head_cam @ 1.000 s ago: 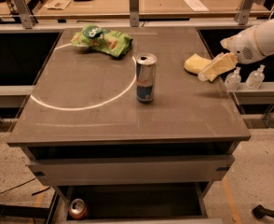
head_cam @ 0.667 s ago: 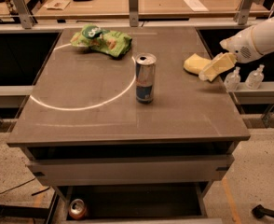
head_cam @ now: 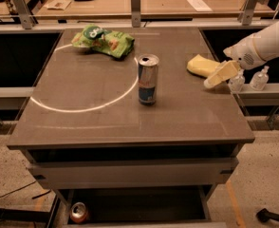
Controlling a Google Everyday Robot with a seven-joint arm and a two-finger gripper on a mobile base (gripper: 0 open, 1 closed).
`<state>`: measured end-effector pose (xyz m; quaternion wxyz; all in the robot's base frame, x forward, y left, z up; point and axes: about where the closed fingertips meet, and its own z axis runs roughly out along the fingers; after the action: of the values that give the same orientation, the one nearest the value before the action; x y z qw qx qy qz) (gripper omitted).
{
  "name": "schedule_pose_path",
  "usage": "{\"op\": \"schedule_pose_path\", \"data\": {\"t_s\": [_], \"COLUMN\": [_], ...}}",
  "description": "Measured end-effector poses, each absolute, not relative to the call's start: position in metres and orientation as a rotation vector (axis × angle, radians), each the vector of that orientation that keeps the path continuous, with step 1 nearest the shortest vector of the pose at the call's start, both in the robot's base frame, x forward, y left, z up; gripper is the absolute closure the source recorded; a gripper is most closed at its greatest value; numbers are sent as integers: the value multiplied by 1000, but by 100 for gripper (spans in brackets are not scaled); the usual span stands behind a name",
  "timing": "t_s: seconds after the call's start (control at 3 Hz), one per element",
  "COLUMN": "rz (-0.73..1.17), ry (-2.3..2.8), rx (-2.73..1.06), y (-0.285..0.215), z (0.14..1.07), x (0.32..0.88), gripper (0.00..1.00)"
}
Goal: Move sponge near green rice chip bag
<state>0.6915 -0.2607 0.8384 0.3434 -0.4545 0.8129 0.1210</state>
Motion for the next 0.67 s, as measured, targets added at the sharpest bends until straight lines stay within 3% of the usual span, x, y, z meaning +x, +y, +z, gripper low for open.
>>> {"op": "schedule_pose_path", "data": {"t_s": [0.67], "rz": [325], "ry": [2146], "rx": [-1225], "y": [-249], "z": [824], "x": [685], "gripper": [41]}}
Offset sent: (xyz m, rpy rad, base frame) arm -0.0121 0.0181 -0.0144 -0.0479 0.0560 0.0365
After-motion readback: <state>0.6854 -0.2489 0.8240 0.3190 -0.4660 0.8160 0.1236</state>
